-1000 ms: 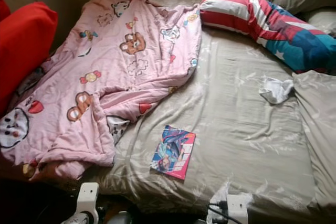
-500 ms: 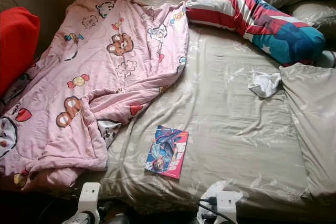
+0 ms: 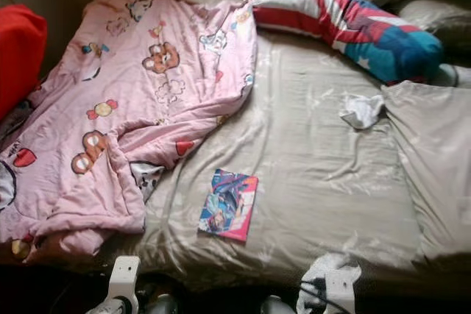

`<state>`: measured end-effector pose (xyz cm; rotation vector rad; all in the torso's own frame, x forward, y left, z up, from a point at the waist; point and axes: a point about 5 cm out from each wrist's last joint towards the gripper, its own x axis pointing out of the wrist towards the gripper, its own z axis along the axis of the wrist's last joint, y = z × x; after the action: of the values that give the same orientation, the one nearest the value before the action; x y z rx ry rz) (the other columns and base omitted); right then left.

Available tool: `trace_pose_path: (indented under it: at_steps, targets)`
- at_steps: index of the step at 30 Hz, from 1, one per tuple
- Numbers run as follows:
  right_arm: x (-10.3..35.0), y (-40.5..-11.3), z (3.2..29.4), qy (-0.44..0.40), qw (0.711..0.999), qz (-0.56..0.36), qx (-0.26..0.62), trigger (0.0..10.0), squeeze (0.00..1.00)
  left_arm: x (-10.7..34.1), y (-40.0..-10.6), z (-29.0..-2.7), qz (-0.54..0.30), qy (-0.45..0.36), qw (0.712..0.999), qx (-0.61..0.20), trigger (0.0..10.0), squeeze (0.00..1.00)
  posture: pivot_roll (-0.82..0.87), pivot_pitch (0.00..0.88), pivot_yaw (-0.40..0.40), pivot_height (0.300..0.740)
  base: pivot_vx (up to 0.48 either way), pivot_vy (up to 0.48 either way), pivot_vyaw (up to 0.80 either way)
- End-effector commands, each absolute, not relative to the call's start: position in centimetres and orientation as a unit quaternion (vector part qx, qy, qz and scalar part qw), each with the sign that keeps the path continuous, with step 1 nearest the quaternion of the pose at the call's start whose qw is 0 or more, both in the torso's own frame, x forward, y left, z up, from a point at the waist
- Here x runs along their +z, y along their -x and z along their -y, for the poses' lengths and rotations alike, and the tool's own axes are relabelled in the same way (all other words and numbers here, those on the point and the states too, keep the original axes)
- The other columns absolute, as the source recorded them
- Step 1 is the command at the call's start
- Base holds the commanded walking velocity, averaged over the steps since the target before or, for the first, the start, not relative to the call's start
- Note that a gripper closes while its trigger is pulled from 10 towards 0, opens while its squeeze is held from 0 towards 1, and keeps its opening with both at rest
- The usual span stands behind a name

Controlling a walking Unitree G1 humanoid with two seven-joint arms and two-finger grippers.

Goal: Clean up the room

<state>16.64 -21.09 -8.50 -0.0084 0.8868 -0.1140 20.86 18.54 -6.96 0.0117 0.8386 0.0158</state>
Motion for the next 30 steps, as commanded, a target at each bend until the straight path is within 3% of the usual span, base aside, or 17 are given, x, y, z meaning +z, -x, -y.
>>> trace_pose_path:
  at_steps: [1, 8, 18, 21, 24, 30]
  targets:
    - [-9.1, -16.1, 19.3, -0.002, 0.895, -0.443, -0.047, 10.0, 0.00, -7.8, -19.3, -19.1, -0.433, -0.007, 0.901, 0.018, 10.0, 0.00, -0.03, 0.218, 0.001, 0.740, -0.255, 0.000, 0.00]
    - [-9.1, -16.4, 18.4, 0.001, 0.896, -0.443, -0.040, 10.0, 0.00, -7.8, -19.4, -18.8, -0.432, -0.004, 0.902, 0.018, 10.0, 0.00, -0.03, 0.202, -0.008, 0.740, -0.256, 0.000, 0.00]
    - [-8.9, -15.7, 21.3, 0.010, 0.893, -0.446, -0.052, 10.0, 0.00, -7.8, -19.3, -18.9, -0.432, 0.001, 0.902, 0.024, 10.0, 0.00, -0.03, 0.177, -0.010, 0.740, -0.256, 0.000, 0.00]
    - [-8.9, -15.7, 21.2, 0.010, 0.893, -0.447, -0.052, 10.0, 0.00, -7.8, -19.3, -18.9, -0.432, 0.002, 0.902, 0.024, 10.0, 0.00, -0.03, 0.169, -0.008, 0.740, -0.259, 0.000, 0.00]
    - [-9.1, -16.0, 19.5, 0.007, 0.893, -0.449, -0.044, 10.0, 0.00, -7.8, -19.2, -19.1, -0.433, 0.001, 0.901, 0.026, 10.0, 0.00, -0.03, 0.158, -0.004, 0.740, -0.257, 0.000, 0.00]
    - [-9.2, -15.8, 19.4, 0.006, 0.891, -0.452, -0.045, 10.0, 0.00, -7.9, -19.0, -19.3, -0.434, -0.001, 0.900, 0.027, 10.0, 0.00, -0.03, 0.146, 0.004, 0.740, -0.042, 0.000, 0.00]
